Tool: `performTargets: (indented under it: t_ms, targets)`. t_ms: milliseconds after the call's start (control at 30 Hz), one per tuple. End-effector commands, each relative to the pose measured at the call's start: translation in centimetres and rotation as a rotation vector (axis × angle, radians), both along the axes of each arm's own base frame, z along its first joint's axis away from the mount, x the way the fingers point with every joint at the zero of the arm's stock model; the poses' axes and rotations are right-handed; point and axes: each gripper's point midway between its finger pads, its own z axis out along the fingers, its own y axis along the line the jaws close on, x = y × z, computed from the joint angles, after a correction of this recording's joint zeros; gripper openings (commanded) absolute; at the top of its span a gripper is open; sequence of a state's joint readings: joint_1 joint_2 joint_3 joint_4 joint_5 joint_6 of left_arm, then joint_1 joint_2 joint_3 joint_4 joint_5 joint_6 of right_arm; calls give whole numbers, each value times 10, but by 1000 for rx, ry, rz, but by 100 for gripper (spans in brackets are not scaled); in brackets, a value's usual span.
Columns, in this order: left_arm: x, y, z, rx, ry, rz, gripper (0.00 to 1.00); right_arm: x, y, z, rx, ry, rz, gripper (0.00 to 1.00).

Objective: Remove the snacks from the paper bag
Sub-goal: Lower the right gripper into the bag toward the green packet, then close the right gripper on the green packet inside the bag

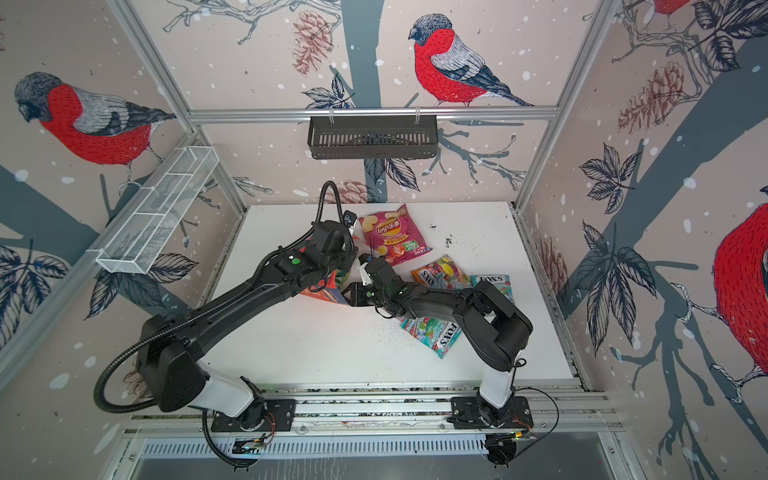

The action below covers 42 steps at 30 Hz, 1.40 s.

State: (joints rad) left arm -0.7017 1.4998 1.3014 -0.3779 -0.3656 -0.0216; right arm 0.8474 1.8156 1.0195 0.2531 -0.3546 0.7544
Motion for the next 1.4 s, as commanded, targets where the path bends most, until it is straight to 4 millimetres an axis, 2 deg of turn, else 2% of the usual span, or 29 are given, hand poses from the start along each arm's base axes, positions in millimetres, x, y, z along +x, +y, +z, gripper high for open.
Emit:
performTargets:
  t_ms: [0,167,300,633,933,1167,1367]
  targets:
    - [2,-4,5,-31,-11,-7,0,3,2,-9,-43,11,10,43]
    - [0,-6,8,-43,-16,-21,0,7,8,-23,-97,53,17,47]
    - [-2,-10,9,-61,-14,-46,0,14,13,-27,-120,67,14,55]
    - [-9,-20,5,-82,-2,-116,0,40,22,-29,-110,86,-2,60]
    - [-10,-26,6,-101,1,-142,0,58,26,-33,-133,81,-2,60]
    - [-11,-28,5,-103,5,-149,0,70,25,-45,-191,56,-6,54]
    - [-10,-28,4,-101,4,-150,0,71,25,-51,-184,72,4,36]
